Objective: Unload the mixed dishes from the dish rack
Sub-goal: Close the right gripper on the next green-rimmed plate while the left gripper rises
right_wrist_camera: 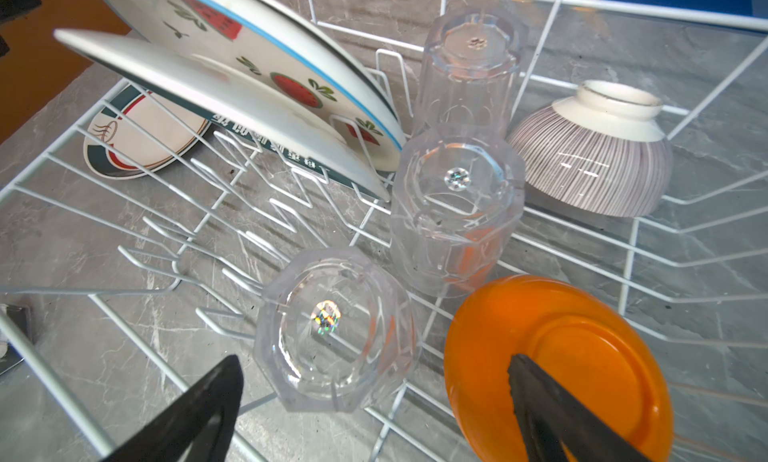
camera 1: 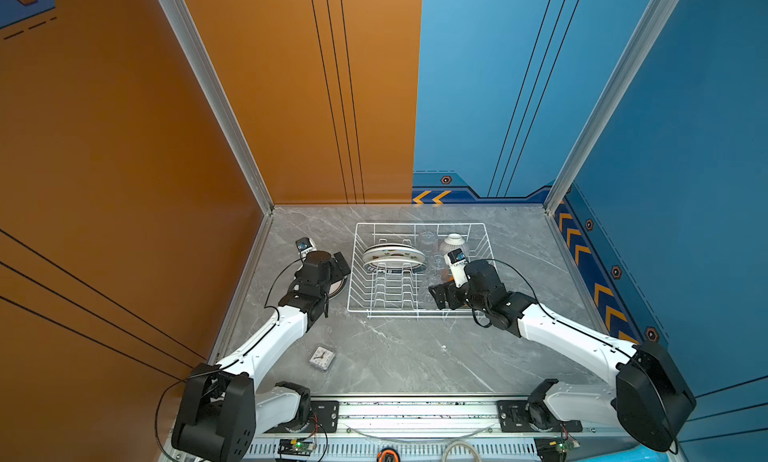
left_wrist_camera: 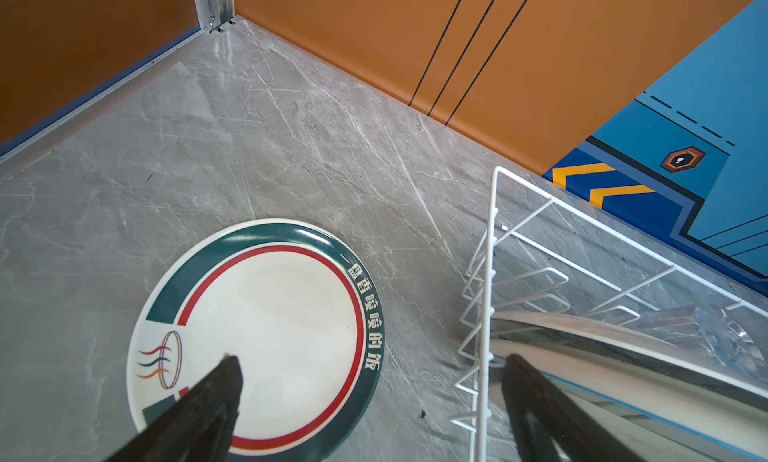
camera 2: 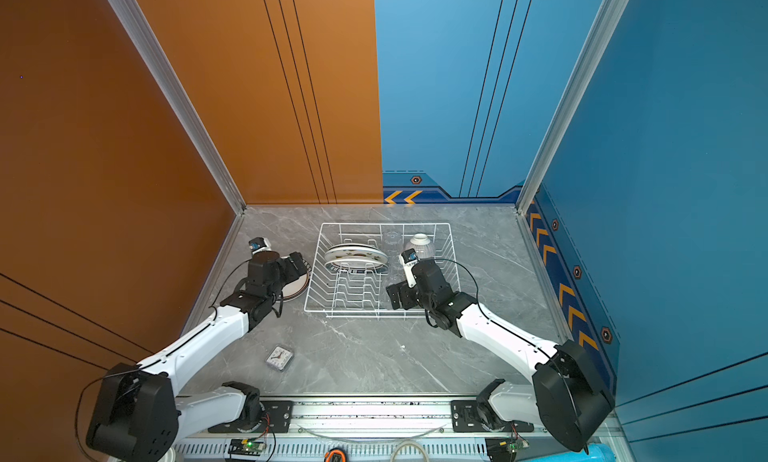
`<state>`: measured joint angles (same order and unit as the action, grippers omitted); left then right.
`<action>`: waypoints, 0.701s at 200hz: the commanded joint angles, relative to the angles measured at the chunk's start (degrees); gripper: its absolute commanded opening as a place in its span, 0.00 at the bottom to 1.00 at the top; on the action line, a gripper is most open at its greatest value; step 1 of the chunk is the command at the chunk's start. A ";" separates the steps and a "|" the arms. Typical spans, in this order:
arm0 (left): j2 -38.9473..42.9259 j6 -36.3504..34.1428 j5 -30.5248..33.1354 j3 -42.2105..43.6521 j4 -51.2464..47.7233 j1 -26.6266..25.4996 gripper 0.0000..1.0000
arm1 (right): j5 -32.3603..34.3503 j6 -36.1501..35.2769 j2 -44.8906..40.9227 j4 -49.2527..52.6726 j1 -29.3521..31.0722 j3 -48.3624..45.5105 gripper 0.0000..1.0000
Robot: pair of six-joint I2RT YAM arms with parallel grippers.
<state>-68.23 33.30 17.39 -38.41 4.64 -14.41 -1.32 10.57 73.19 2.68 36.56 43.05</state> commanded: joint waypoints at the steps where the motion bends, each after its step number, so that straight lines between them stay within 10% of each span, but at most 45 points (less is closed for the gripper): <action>1: 1.94 0.71 -2.17 0.65 -0.95 -0.70 0.98 | -1.10 -1.99 0.60 1.16 0.88 2.60 0.97; 140: 3.85 -4.78 -6.11 0.00 -1.61 -2.68 0.98 | -5.51 -13.44 15.58 5.57 2.20 21.73 0.62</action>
<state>-65.23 30.11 12.69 -38.30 4.32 -16.62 -4.80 -0.12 87.20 5.67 38.26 62.04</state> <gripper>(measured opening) 0.980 0.658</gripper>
